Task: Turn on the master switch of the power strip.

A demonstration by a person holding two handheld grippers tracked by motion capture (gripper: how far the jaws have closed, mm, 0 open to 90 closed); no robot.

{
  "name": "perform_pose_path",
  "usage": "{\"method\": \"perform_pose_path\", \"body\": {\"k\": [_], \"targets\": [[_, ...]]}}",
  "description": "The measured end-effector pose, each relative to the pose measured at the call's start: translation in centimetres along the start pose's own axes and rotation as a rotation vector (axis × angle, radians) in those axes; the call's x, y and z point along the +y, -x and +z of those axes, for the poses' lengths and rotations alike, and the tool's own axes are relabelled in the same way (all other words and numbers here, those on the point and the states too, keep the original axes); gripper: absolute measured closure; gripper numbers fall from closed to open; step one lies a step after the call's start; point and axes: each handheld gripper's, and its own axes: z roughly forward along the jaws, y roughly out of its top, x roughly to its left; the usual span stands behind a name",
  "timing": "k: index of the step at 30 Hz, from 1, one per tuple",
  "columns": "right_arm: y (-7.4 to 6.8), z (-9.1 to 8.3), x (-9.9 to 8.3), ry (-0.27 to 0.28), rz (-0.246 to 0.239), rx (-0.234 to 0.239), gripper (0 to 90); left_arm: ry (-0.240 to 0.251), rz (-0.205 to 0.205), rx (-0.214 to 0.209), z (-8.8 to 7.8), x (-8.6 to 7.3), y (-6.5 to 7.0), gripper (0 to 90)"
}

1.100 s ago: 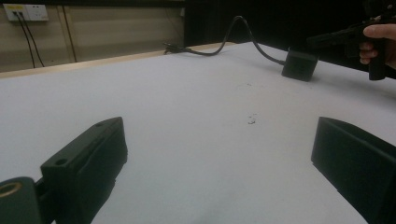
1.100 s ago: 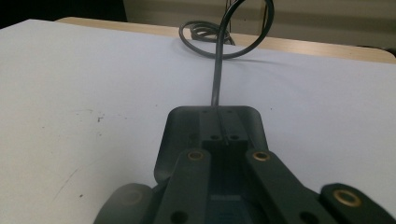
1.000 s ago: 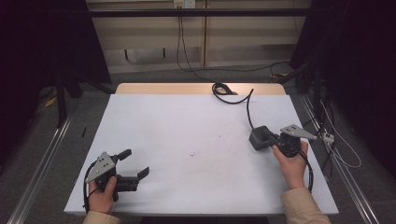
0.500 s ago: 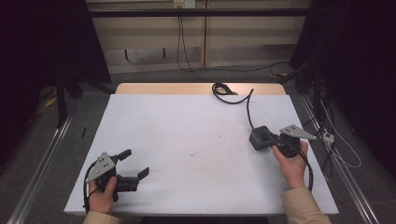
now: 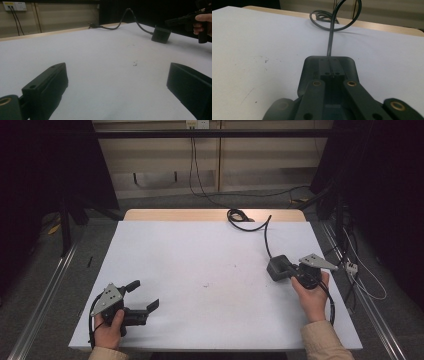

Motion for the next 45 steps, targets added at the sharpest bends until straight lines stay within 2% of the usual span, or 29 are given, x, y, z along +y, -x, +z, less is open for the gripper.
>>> {"method": "perform_pose_path", "body": {"k": [8,23,30,34,39,45], "targets": [[-0.2,0.05,0.06,-0.002,-0.035,-0.012,90.0,0.0,0.001,0.0,0.01,0.01,-0.02,3.0],[-0.12,-0.09,0.16,-0.002,-0.047,-0.005,90.0,0.001,-0.001,0.001,0.03,0.02,-0.06,3.0],[0.03,-0.25,0.19,0.004,-0.037,0.007,90.0,-0.002,-0.001,0.002,0.08,0.04,-0.05,3.1],[0.12,-0.32,0.26,0.002,-0.049,-0.004,90.0,0.0,0.004,-0.001,0.15,0.07,-0.07,3.0],[0.41,-0.54,0.21,-0.001,-0.036,0.001,90.0,-0.006,0.006,-0.001,0.26,0.1,-0.03,3.0],[0.29,-0.43,0.13,-0.011,-0.042,-0.003,90.0,-0.006,0.006,-0.004,0.3,0.1,0.04,3.0]]}}
